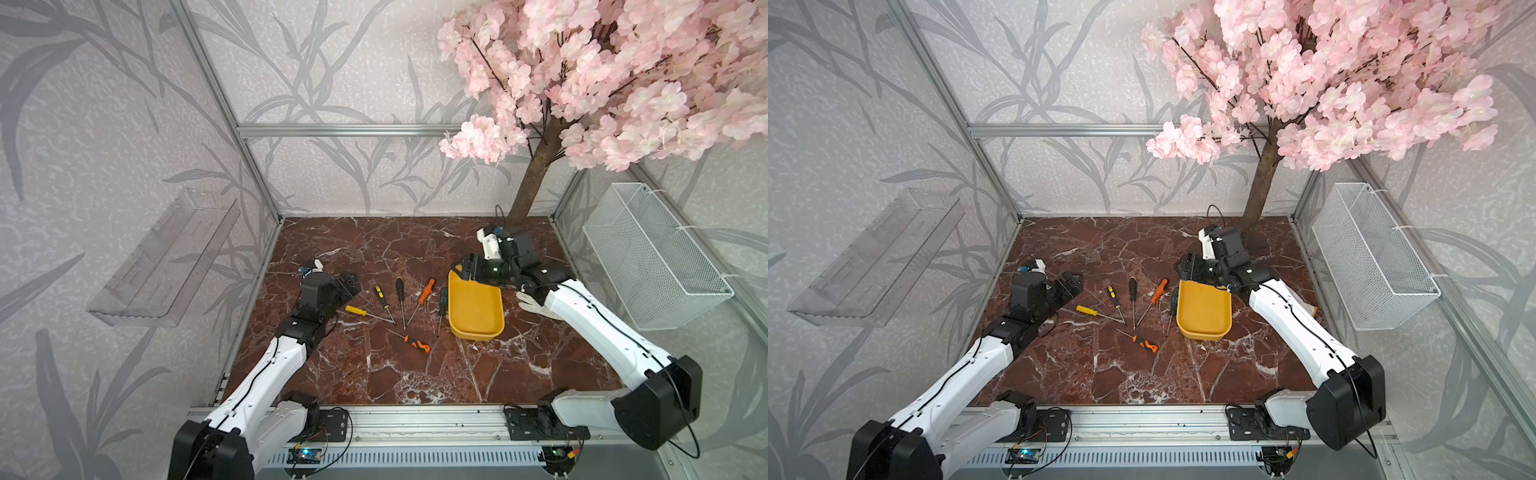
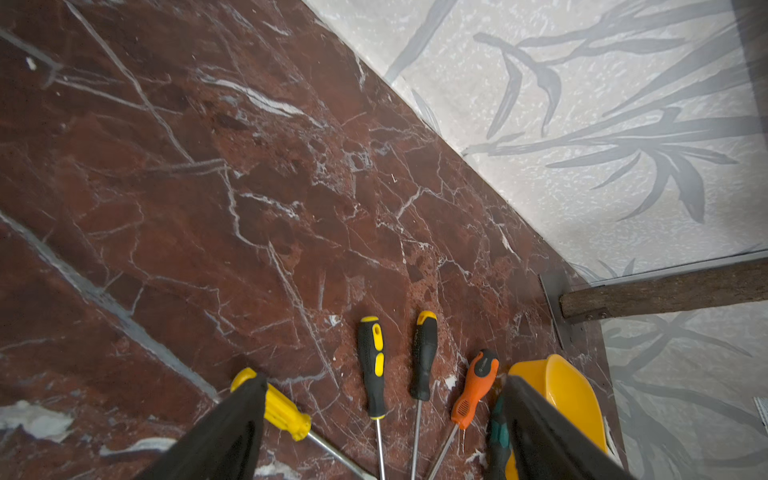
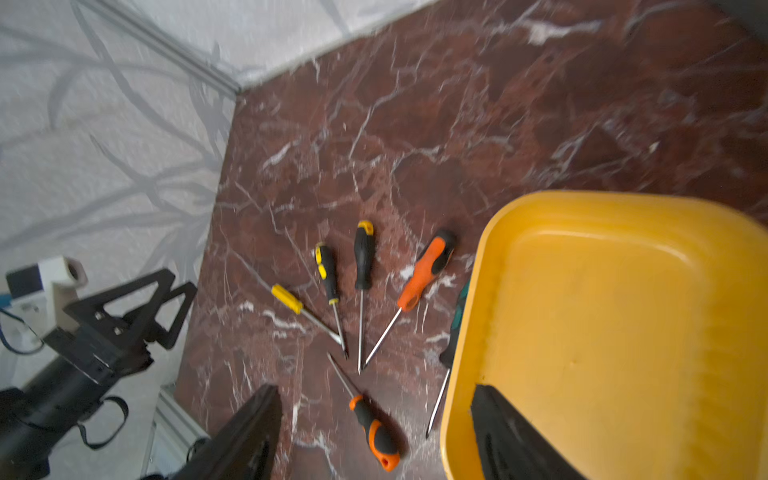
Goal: Put the screwdriver on the desktop into the storage box
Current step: Adjust the storage box at the center of the board.
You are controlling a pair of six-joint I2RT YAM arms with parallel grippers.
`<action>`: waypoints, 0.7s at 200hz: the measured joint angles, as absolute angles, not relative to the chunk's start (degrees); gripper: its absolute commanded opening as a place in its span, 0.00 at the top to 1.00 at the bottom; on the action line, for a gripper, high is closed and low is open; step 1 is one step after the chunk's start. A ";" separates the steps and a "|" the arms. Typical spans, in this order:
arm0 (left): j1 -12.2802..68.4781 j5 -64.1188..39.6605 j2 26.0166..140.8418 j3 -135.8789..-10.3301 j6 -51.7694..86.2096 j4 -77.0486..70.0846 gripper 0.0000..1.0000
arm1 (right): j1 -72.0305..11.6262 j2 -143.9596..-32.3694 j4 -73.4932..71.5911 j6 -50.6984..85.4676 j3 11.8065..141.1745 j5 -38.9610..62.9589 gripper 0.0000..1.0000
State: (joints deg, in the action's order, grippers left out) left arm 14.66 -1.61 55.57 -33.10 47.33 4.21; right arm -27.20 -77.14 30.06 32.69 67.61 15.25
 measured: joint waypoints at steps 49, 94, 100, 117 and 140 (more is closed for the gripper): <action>18.02 -2.20 53.91 -28.56 50.50 7.18 0.09 | -35.66 -86.54 33.04 32.58 70.50 13.78 0.26; 20.05 -2.04 55.16 -28.56 51.88 7.22 0.08 | -37.87 -99.20 34.37 34.00 76.97 12.23 0.25; 20.27 -2.02 55.24 -28.56 52.07 7.20 0.08 | -37.85 -100.82 34.65 34.39 77.89 11.94 0.25; 20.60 -1.93 55.29 -28.56 52.31 7.20 0.07 | -37.85 -104.79 35.70 35.48 80.16 10.72 0.25; 20.64 -1.69 55.22 -28.56 52.56 7.31 0.07 | -37.82 -107.50 37.43 37.12 81.54 8.16 0.25</action>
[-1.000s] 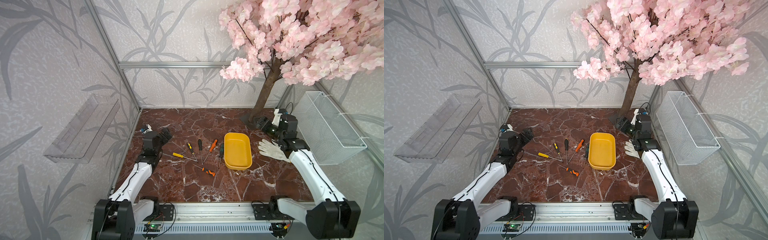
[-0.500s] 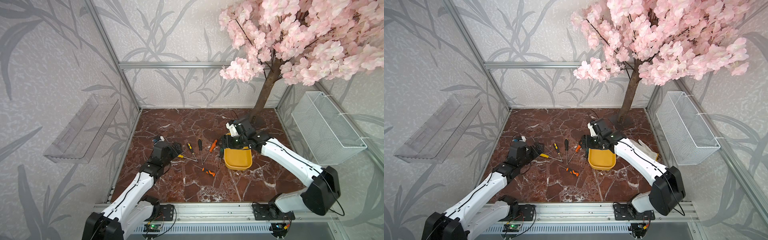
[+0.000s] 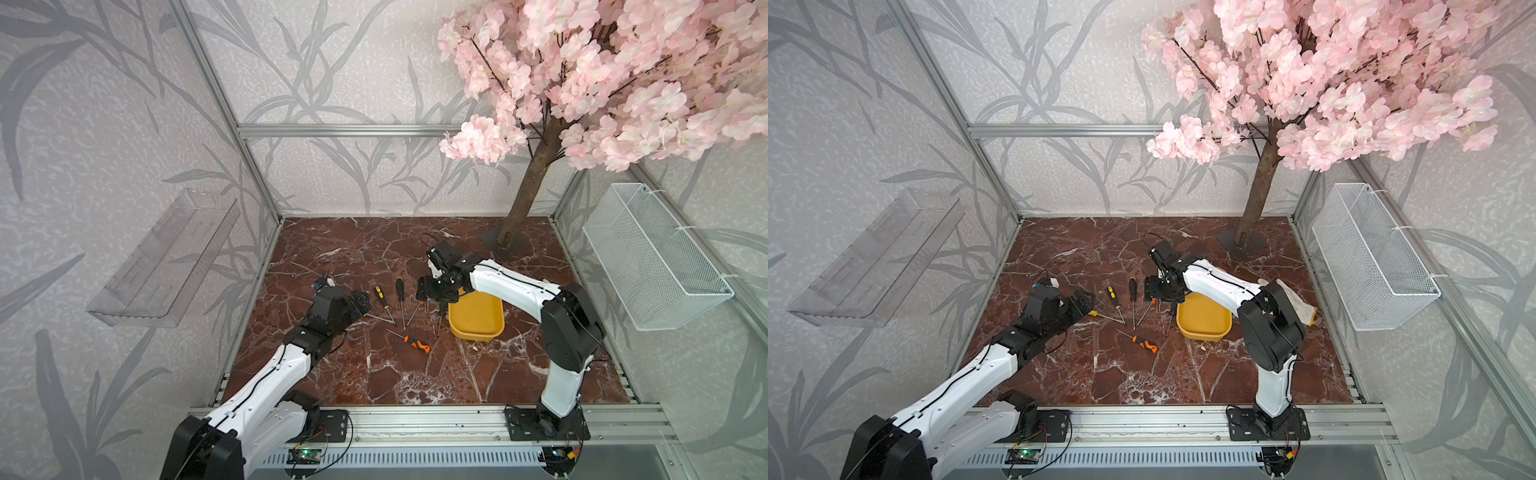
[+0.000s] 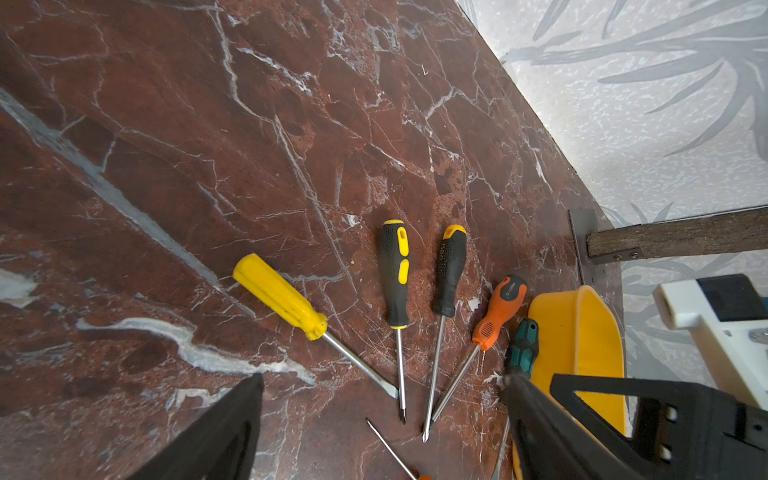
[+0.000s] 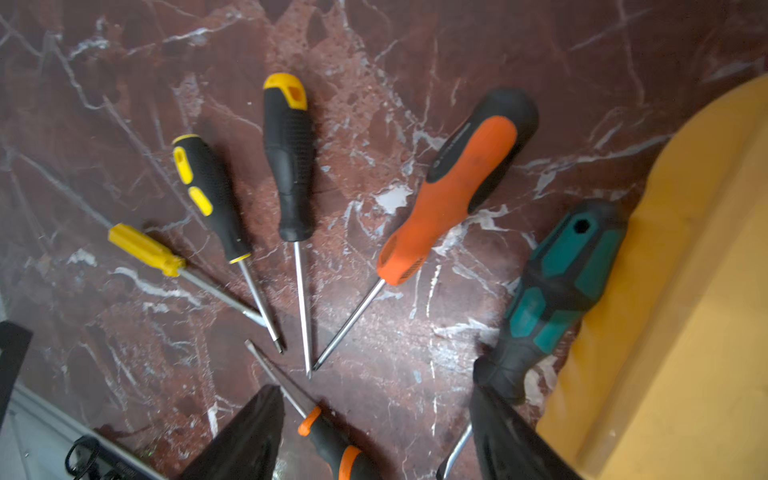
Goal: Put the screwdriver on the desktop into the storage box
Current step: Adjust the storage box at the center of the board, then pick up the screwdriver from the center of the board.
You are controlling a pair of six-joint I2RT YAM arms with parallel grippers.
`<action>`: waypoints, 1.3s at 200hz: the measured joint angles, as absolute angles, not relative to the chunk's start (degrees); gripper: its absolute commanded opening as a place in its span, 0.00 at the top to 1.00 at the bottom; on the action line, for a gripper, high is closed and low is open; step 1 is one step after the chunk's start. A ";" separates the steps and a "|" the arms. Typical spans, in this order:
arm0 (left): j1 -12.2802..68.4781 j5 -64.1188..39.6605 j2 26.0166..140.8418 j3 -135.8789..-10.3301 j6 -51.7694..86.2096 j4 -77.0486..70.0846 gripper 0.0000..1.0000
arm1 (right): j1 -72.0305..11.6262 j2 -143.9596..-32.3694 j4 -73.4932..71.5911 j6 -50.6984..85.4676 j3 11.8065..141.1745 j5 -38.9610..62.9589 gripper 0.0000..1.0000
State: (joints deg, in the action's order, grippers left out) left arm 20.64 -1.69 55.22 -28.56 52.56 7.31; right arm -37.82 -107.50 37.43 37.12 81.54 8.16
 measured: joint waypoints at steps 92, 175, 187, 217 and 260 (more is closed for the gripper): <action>20.95 -1.56 54.68 -28.40 52.75 7.31 0.07 | -37.60 -111.26 44.03 40.47 85.21 -2.70 0.26; 20.97 -1.67 54.74 -28.27 52.77 7.27 0.07 | -37.01 -114.08 45.25 42.28 85.27 -4.27 0.35; 20.97 -1.67 54.68 -27.99 52.80 7.18 0.07 | -36.99 -114.91 45.23 42.50 85.30 -4.29 0.38; 21.06 -1.80 54.13 -26.92 53.39 7.29 0.07 | -36.71 -116.57 45.21 43.00 85.30 -4.38 0.42; 21.34 -2.09 53.76 -26.59 53.80 7.27 0.07 | -36.69 -117.32 44.95 43.31 85.27 -4.43 0.58</action>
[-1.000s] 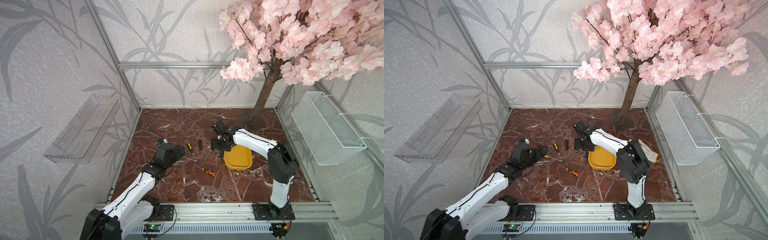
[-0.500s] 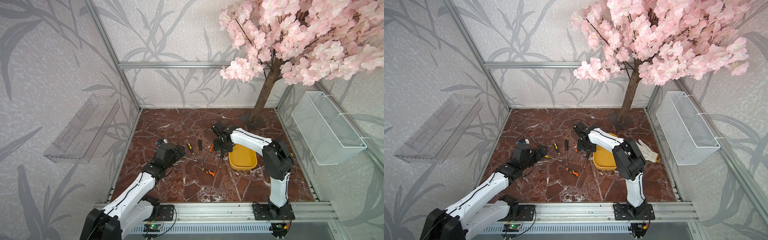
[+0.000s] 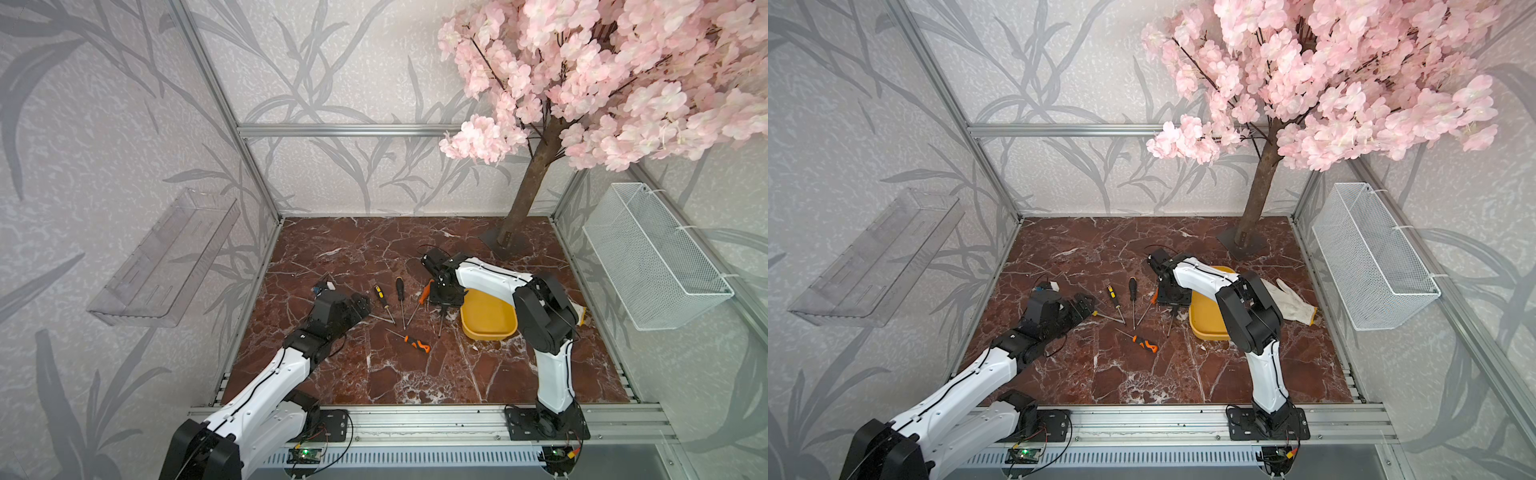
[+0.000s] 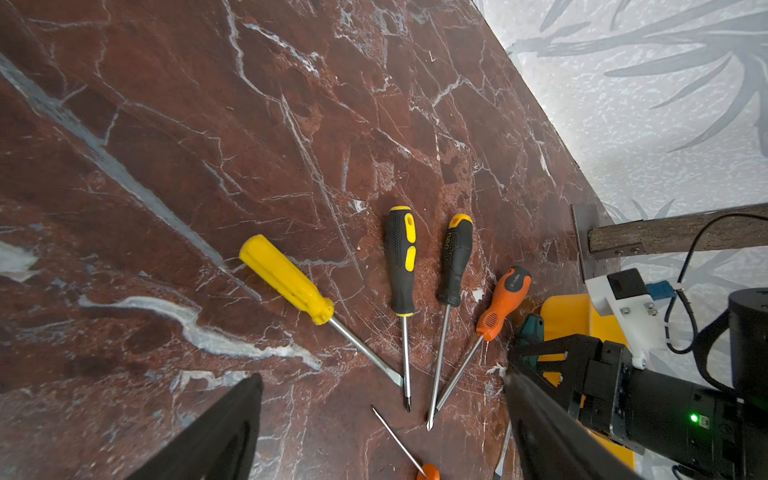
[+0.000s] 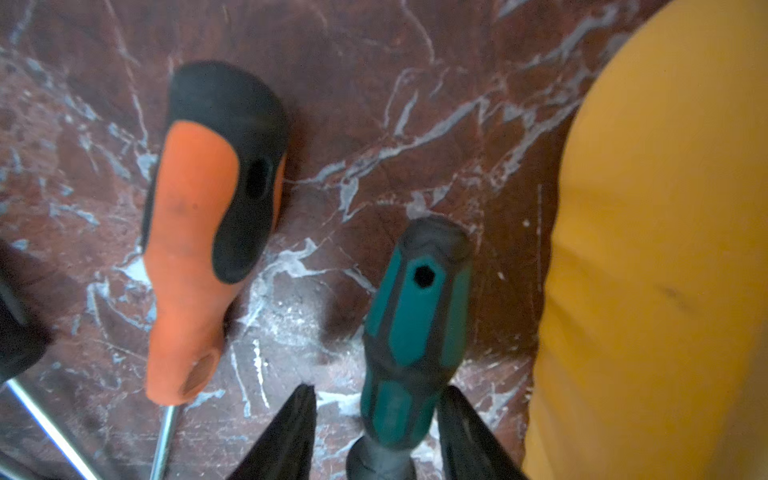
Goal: Put the screwdriver on the desktop into the storage box
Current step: Pick up the screwdriver from the center of the board, then place the screwdriver in the storage box.
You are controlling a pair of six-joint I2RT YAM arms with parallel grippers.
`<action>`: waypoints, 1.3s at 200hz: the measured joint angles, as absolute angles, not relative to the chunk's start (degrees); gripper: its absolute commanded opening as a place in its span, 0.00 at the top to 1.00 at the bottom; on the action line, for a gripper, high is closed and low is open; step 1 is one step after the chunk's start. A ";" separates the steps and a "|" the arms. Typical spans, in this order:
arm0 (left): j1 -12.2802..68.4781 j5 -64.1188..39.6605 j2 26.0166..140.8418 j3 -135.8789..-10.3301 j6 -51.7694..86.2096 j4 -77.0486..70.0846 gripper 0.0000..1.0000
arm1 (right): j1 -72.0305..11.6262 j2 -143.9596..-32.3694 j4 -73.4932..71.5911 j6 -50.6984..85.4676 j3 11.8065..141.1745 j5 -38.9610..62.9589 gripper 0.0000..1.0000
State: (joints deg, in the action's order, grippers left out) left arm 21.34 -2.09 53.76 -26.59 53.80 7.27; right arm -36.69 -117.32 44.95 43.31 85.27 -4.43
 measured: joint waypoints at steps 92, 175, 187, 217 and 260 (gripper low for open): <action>21.71 -3.31 54.11 -26.20 54.06 6.76 0.07 | -36.80 -117.27 43.75 40.91 85.01 -2.81 0.80; 25.43 -4.84 59.79 -31.38 53.74 6.35 0.07 | -36.84 -101.60 45.98 32.01 85.86 -2.17 0.80; 26.87 -4.84 61.10 -32.62 53.69 6.07 0.07 | -36.42 -100.03 46.89 30.87 85.84 -2.61 0.80; 30.02 -4.82 64.58 -35.75 53.58 5.54 0.07 | -33.80 -96.20 48.16 28.23 84.01 -4.19 0.80; 33.50 -4.58 68.71 -38.61 53.52 4.71 0.07 | -28.82 -93.91 48.51 24.60 79.94 -7.07 0.80</action>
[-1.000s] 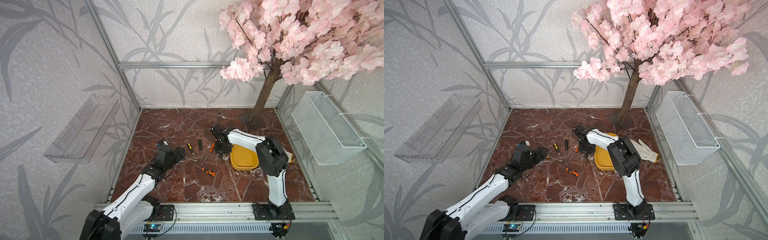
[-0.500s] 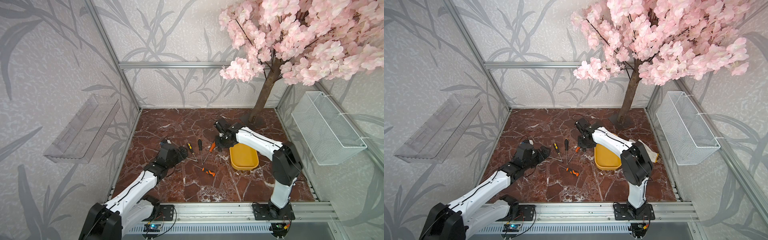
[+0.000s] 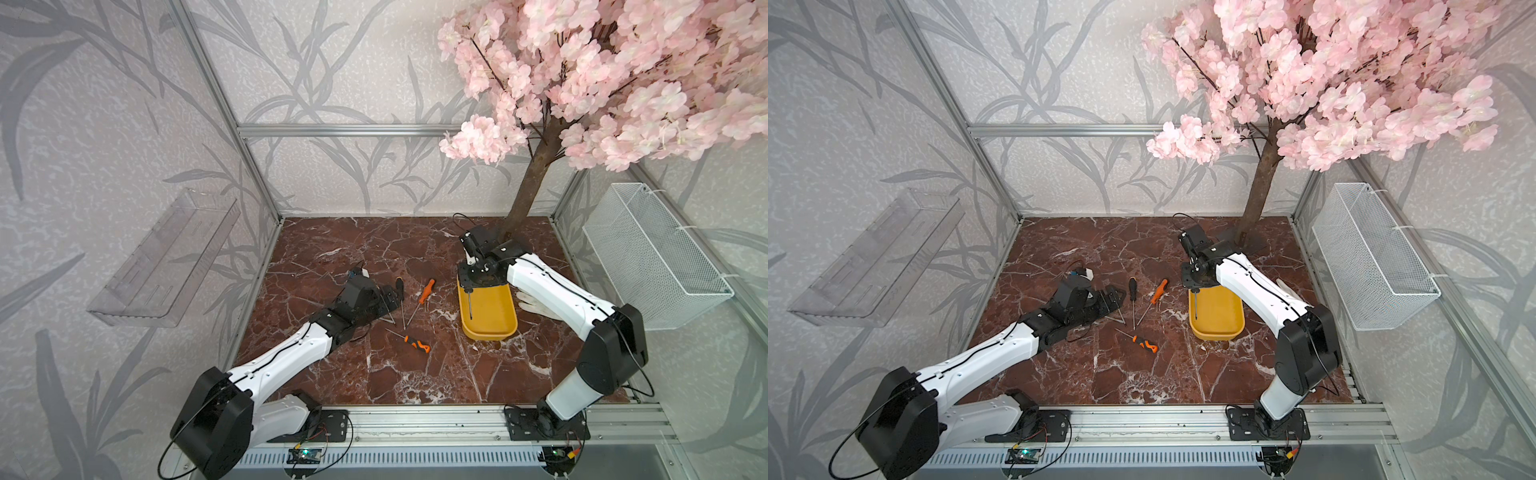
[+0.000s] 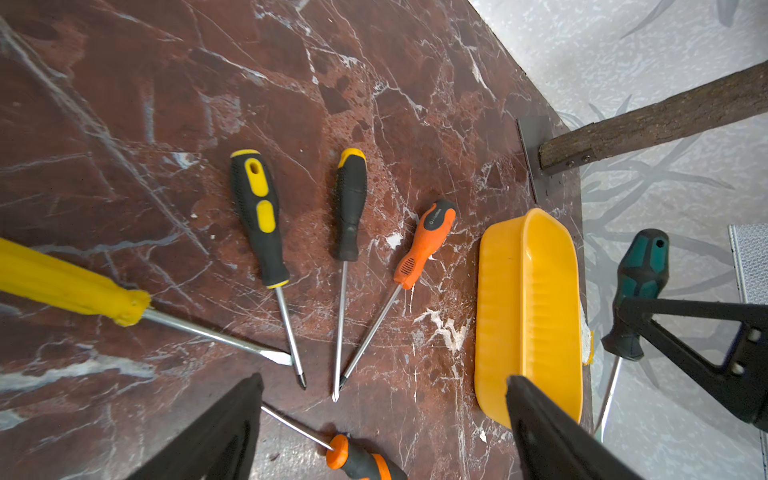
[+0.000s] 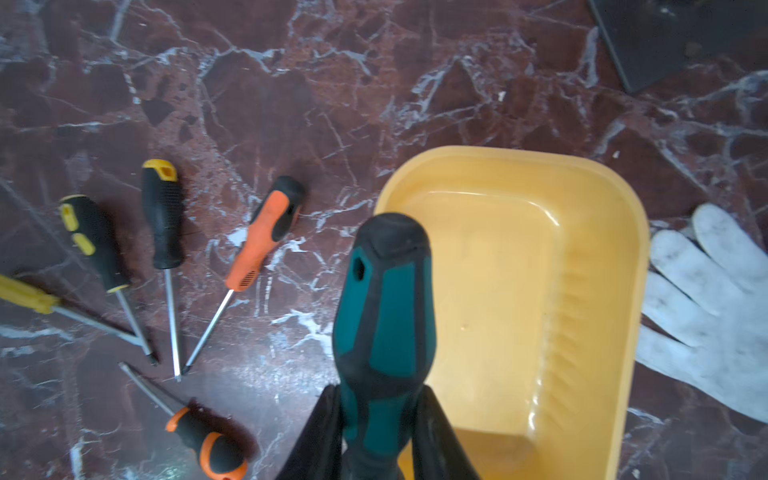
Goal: Put the screwdriver on the desktop into the storage box
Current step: Place the screwdriver in the storage box.
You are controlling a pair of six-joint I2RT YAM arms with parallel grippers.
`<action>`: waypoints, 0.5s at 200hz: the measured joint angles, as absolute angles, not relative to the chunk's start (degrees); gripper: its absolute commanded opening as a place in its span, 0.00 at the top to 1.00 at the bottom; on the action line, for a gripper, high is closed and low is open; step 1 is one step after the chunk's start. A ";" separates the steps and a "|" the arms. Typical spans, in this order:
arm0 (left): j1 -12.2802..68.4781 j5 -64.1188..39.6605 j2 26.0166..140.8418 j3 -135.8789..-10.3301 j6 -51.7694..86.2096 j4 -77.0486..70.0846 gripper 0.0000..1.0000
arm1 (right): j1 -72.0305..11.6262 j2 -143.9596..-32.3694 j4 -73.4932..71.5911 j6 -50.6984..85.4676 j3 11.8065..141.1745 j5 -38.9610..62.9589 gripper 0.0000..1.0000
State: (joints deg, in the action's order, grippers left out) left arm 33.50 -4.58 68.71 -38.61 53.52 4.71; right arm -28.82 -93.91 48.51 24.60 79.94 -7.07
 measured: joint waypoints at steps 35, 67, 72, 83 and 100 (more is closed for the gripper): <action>35.29 -4.51 70.63 -38.65 53.54 4.34 0.07 | -26.92 -96.14 48.21 23.24 78.41 -8.43 0.80; 35.86 -4.27 70.78 -38.65 53.56 4.34 0.07 | -26.87 -99.96 45.60 22.65 77.10 -8.36 0.80; 35.86 -4.19 70.78 -38.65 53.56 4.34 0.07 | -26.87 -100.57 45.08 22.63 76.77 -8.32 0.80; 35.86 -4.03 70.78 -38.65 53.56 4.34 0.07 | -26.87 -102.06 44.31 22.68 76.34 -7.90 0.80; 35.86 -3.64 70.74 -38.61 53.58 4.34 0.07 | -26.83 -103.96 42.87 22.76 75.96 -7.42 0.80</action>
